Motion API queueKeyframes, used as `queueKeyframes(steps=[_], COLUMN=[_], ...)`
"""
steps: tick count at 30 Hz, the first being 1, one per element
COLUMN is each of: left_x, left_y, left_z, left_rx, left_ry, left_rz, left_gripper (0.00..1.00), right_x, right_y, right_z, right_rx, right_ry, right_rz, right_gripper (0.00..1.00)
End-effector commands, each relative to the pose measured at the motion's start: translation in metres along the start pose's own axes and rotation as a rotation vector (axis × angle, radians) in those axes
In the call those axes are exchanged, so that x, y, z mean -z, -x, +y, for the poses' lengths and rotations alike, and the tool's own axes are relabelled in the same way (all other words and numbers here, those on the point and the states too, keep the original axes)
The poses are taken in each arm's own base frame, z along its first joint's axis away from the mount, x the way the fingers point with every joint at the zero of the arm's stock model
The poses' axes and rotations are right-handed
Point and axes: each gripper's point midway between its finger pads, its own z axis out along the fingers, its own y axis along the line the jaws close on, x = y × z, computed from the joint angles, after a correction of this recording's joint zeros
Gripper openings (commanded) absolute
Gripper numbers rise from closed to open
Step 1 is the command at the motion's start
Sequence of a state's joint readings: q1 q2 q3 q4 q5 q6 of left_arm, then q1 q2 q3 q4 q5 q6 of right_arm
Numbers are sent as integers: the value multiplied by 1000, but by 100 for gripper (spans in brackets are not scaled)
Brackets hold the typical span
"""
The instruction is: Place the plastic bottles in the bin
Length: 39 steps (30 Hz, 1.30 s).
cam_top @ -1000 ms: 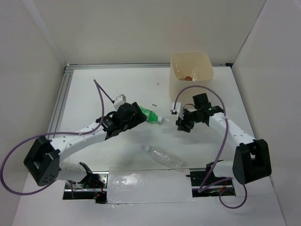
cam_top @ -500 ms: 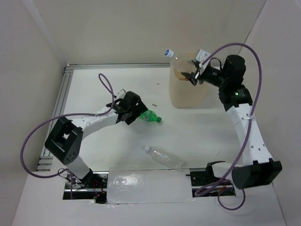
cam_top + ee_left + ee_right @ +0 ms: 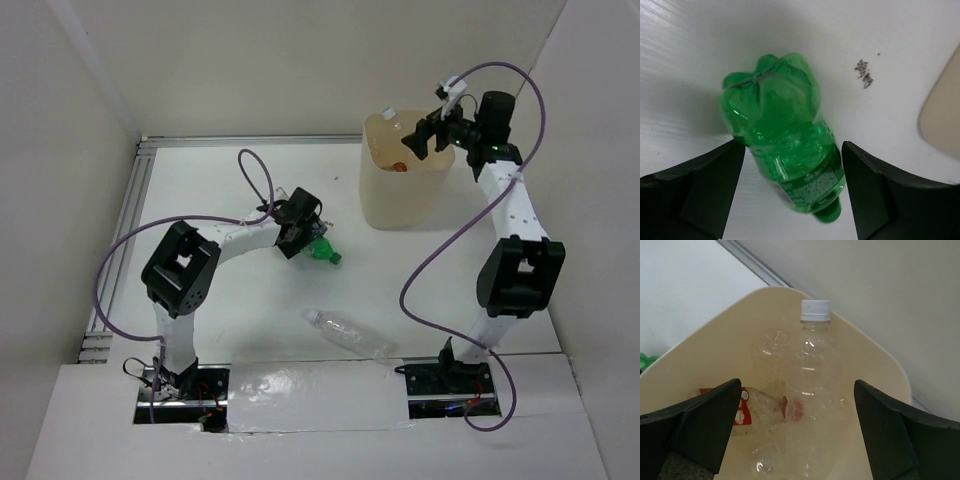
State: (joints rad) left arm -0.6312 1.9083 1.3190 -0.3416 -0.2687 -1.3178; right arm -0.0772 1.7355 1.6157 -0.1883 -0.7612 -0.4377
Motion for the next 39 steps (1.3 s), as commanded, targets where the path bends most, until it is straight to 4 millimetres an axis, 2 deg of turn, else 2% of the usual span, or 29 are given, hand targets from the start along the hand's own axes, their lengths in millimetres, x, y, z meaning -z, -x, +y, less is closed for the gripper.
queueKeyframes(steps=[1, 3, 5, 9, 10, 11, 12, 13, 14, 15, 16, 17, 18, 20, 22, 23, 24, 25, 26, 28, 29, 30, 31, 33, 34, 35, 36, 37, 39], left_x=[-9, -13, -15, -14, -6, 20, 23, 38, 54, 87, 103, 120, 134, 179, 208, 219, 231, 255, 245, 267, 267, 250, 246, 251, 218, 234, 224, 199, 197], left_y=[-5, -5, -13, -12, -11, 5, 7, 13, 23, 42, 55, 60, 68, 88, 89, 91, 92, 102, 94, 105, 103, 101, 105, 108, 99, 104, 105, 95, 101], left_z=[7, 7, 8, 4, -6, -29, -35, -50, -67, -99, -115, -134, -151, -200, -237, -251, -266, -283, -294, -316, -323, -328, -332, -343, -347, -358, -360, -362, -360], left_rx=[-4, -19, -42, -107, -134, -228, -225, -271, -309, -363, -380, -404, -420, -451, -523, -525, -537, -515, -533, -497, -488, -496, -481, -463, -489, -506, -508, -531, -524], left_ry=[61, 63, 72, 50, 20, -62, -76, -118, -160, -237, -278, -337, -390, -570, -734, -789, -859, -923, -937, -1014, -1031, -1022, -1001, -1008, -955, -967, -943, -903, -881], left_rz=[-14, -13, 5, 11, 5, -47, -54, -84, -124, -211, -255, -290, -322, -416, -442, -461, -482, -523, -518, -580, -592, -607, -658, -744, -748, -802, -813, -809, -845], left_gripper=[90, 87, 82, 41, 27, 13, 13, 5, 3, 3, 1, 0, 0, 0, 0, 0, 0, 0, 0, 1, 6, 10, 15, 25, 36, 36, 38, 50, 64], right_x=[49, 67, 77, 111, 117, 128, 135, 141, 148, 152, 157, 160, 161, 163, 165, 165, 166, 168, 169, 171, 172, 172, 173, 176, 176, 177, 177, 178, 179], right_y=[79, 93, 85, 81, 67, 65, 70, 58, 52, 50, 29, 23, 10, -20, -37, -55, -68, -74, -91, -104, -112, -115, -116, -118, -118, -117, -115, -117, -113], right_z=[14, 30, 47, 82, 92, 110, 110, 127, 136, 145, 162, 172, 175, 200, 213, 223, 225, 234, 244, 254, 260, 262, 267, 270, 270, 270, 273, 273, 272], right_rx=[64, 80, 52, 114, 92, 219, 239, 199, 216, 338, 234, 223, 279, 243, 306, 288, 319, 345, 315, 306, 290, 282, 272, 256, 255, 254, 253, 241, 257], right_ry=[44, 85, 136, 223, 248, 307, 289, 341, 364, 386, 427, 444, 440, 480, 482, 495, 492, 508, 529, 548, 560, 564, 580, 583, 583, 579, 583, 579, 566], right_rz=[-182, -214, -211, -223, -197, -225, -231, -212, -213, -243, -199, -198, -179, -127, -68, -34, 7, 17, 44, 72, 86, 90, 94, 100, 100, 99, 97, 111, 101], right_gripper=[100, 100, 100, 100, 100, 98, 98, 91, 84, 71, 56, 19, 7, 1, 14, 22, 40, 49, 58, 61, 63, 64, 66, 71, 73, 78, 79, 82, 94])
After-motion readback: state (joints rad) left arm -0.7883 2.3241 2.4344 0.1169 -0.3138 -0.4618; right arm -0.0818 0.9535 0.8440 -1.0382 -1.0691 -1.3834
